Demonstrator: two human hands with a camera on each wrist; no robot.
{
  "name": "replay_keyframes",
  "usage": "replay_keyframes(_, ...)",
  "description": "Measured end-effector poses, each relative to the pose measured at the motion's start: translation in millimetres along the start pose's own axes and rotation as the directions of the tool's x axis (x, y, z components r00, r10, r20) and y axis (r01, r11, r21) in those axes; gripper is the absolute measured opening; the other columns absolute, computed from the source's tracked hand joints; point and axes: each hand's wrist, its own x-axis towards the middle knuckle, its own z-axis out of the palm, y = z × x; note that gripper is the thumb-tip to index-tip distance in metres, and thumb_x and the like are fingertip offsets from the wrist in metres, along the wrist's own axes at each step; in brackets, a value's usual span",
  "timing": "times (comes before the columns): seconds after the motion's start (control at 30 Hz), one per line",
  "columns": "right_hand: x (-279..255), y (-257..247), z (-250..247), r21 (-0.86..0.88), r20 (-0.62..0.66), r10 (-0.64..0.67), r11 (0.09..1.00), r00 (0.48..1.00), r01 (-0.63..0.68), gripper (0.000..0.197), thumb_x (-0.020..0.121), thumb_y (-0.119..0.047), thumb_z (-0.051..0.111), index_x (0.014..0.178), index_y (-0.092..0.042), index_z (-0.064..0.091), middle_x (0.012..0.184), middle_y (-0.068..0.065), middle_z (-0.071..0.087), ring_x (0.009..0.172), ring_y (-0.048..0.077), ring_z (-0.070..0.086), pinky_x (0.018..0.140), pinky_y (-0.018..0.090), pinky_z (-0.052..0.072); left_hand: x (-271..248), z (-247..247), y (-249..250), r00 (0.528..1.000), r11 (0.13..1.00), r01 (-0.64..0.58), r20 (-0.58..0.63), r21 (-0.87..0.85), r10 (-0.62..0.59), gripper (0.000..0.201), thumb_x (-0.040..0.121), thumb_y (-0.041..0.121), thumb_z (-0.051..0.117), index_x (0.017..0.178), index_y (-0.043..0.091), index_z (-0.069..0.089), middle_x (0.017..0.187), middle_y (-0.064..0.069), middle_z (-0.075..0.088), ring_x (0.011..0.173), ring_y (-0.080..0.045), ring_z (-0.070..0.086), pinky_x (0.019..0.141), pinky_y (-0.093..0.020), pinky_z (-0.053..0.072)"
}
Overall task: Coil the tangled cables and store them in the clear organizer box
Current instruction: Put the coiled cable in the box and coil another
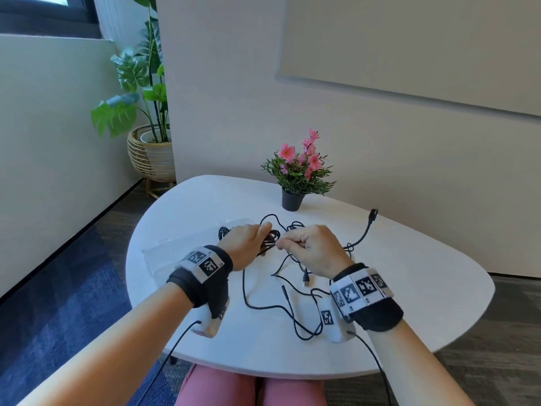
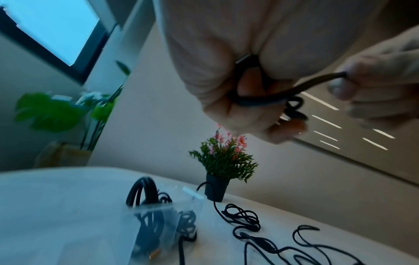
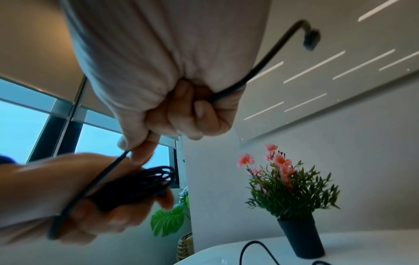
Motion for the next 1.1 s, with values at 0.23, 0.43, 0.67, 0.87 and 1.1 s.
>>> replay_keyframes(0.23,2,2,-4,0.219,-0.01,0.079,0.973,0.997,-0.075,0.01,0.08,-0.029,0.072,0.08,-0.02,0.076,0.067,-0.012,0.07,0.064,0.001,0.064,0.065,0.026,0.054,-21,-5,4,0.981,0.986,-0.151,0.134,0.068,0.141,0.037,0.091,0.05,0.044,0.089,0.016,0.059,0.074,0.0,0.06,0.065,-0.015,0.053,0.06,-0.028,0.04)
replay_keyframes(0.43,-3,-1,4,0.204,0.129,0.18,0.958,0.975,-0.203,0.026,0.085,-0.042,0.063,0.091,-0.018,0.055,0.073,-0.012,0.057,0.066,0.0,0.053,0.064,0.018,0.041,-31,-1,0,0.966,0.977,-0.165,0.222,0.134,0.133,0.028,0.096,0.033,0.045,0.115,0.013,0.045,0.089,0.0,0.053,0.08,-0.019,0.05,0.069,-0.027,0.035)
replay_keyframes(0.67,-5,2,14,0.132,0.181,0.174,0.971,0.968,-0.2,0.029,0.091,-0.045,0.051,0.106,-0.021,0.052,0.1,0.002,0.064,0.095,0.016,0.061,0.088,0.033,0.048,-23,1,-4,0.968,0.996,-0.089,0.238,0.026,0.081,0.062,0.097,0.032,0.042,0.146,0.015,0.008,0.124,-0.011,0.057,0.108,-0.024,0.055,0.097,-0.037,0.043)
replay_keyframes(0.87,-5,-8,17,0.311,0.017,0.102,0.945,0.995,-0.102,0.008,0.089,-0.02,0.063,0.081,-0.023,0.063,0.073,-0.011,0.063,0.068,0.006,0.056,0.069,0.023,0.046,-23,-3,0,0.965,0.991,-0.129,0.227,-0.037,0.134,0.044,0.098,0.027,0.041,0.138,0.016,0.027,0.123,-0.01,0.055,0.108,-0.023,0.054,0.095,-0.036,0.044)
replay_keyframes(1.1,-1,-9,17,0.391,-0.064,0.136,0.915,0.989,-0.101,0.012,0.085,-0.018,0.068,0.079,-0.028,0.067,0.059,-0.016,0.06,0.055,0.0,0.049,0.058,0.018,0.04,-26,2,0,0.96,0.96,-0.28,-0.018,0.005,0.28,0.026,0.097,0.02,0.043,0.121,0.01,0.049,0.107,-0.003,0.051,0.101,-0.023,0.042,0.092,-0.037,0.038)
